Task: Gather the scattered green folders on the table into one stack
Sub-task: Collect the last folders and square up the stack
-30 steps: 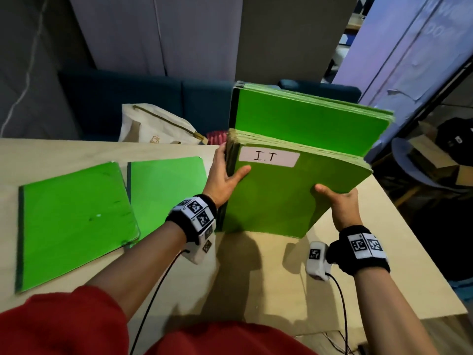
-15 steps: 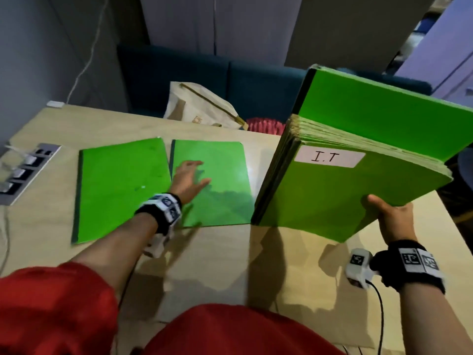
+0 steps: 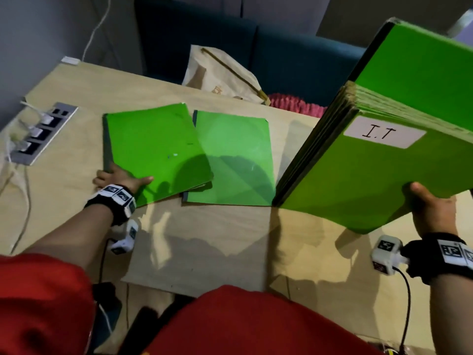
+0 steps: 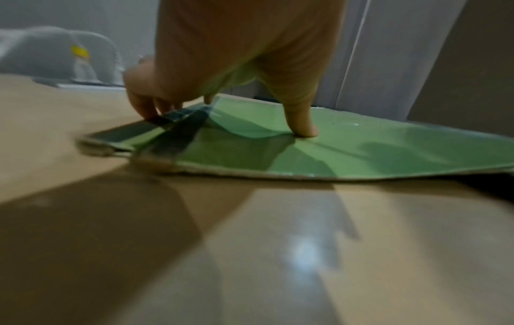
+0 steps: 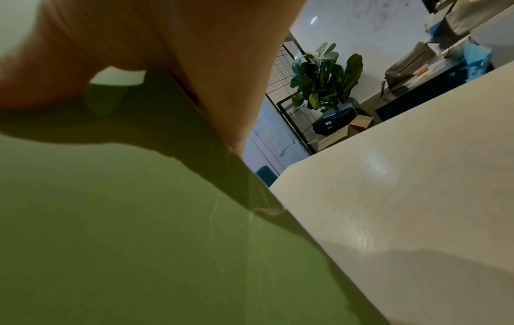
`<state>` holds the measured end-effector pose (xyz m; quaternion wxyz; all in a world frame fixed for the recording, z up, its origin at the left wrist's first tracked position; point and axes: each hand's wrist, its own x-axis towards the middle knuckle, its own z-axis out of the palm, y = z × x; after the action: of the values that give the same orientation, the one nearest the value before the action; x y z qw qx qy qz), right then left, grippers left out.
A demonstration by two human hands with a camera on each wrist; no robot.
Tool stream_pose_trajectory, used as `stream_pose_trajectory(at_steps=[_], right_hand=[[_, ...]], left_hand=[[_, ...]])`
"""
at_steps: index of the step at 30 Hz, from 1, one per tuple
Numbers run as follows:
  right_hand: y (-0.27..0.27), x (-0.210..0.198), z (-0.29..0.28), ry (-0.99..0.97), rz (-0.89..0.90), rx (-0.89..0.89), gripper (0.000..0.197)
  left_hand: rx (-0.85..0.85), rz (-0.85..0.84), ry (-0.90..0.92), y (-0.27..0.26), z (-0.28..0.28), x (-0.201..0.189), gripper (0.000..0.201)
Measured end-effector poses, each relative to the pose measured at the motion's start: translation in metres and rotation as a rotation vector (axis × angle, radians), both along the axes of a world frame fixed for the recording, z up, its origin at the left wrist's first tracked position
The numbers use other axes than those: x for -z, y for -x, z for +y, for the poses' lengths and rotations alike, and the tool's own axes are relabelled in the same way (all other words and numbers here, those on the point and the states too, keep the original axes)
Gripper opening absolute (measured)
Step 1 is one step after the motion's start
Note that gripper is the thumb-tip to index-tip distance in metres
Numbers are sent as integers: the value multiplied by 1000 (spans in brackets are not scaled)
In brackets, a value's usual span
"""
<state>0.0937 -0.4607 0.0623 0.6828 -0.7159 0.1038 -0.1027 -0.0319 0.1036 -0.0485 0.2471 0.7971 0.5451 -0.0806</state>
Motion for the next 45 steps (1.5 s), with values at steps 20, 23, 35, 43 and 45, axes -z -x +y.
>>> stream_pose_trajectory(at_steps=[20,23,35,43,45], right_hand=[[-8,4,-4,-74,-5,-52,34],[-9,4,-2,-90,-19,-66,36],[-9,0,-1,-127,-12,-78,36],[-16,2,-1,-125,-27,-40,22],[-16,5,-4,-160,-12,-67,53]], left_hand=[[36,-181,425,-93,-99,-15,83],[-46,-270,649,-98,-82,-3,79],[29,-780,546,-79,-105,-61,33],[38,-1114,616,-24,-69,-109,26],[51,-1142,667,-8,-71,-112,30]])
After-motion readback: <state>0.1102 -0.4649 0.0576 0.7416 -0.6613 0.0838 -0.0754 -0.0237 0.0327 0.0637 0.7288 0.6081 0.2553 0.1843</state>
